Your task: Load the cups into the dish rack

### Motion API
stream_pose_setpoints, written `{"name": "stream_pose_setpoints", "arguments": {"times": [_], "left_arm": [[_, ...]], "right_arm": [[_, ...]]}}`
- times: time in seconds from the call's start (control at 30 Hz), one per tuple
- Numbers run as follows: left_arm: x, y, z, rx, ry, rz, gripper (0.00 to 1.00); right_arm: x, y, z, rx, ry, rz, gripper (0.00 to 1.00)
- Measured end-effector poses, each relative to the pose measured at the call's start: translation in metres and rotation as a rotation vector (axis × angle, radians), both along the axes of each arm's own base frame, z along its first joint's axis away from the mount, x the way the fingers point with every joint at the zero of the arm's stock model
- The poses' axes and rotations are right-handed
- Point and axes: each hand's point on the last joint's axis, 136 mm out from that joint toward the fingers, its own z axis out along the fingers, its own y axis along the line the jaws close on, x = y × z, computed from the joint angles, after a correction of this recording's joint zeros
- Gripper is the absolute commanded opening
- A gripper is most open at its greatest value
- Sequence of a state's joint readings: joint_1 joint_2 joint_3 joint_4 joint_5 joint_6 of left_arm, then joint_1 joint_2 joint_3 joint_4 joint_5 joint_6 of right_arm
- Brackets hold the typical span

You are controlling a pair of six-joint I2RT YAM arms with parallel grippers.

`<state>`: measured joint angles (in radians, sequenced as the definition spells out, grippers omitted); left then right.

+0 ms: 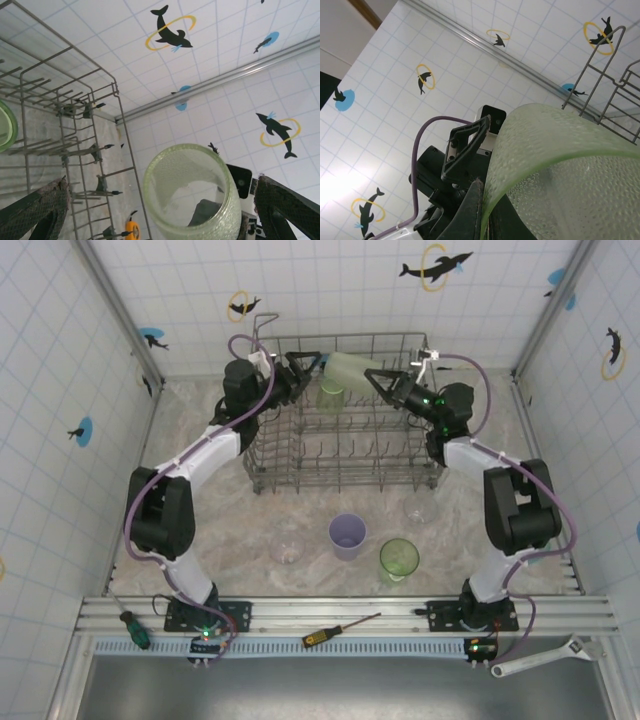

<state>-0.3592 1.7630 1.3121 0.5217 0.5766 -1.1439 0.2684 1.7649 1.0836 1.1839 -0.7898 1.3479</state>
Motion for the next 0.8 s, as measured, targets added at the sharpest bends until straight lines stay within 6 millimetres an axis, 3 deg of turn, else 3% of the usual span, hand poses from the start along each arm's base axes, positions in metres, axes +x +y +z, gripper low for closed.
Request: {"name": "stream_pose_setpoints", "arguments": {"times": [0.37,0.6,0.67,0.8], "left_arm": [[-0.001,-0.009,0.008,-0.066,-0.002,-0.023,0.98],[-0.007,-0.027,-0.003,-0.071,0.026,-0.060,0.96],[-0.009,-0.031,-0.006,-0.070,0.031,-0.071,0.88],[-0.009,-0.033,-0.007,-0.075,0.038,-0.075,0.51]], "right_arm": [[-0.008,0.023,-0.008,0.041,0.020,0.065,0.00],[-0.006,0.030,-0.019,0.050,0.047,0.081,0.00],[-0.005,0.030,-0.020,0.051,0.049,0.080,0.00],[-0.006,0.028,-0.015,0.062,0.027,0.076,0.00]]}}
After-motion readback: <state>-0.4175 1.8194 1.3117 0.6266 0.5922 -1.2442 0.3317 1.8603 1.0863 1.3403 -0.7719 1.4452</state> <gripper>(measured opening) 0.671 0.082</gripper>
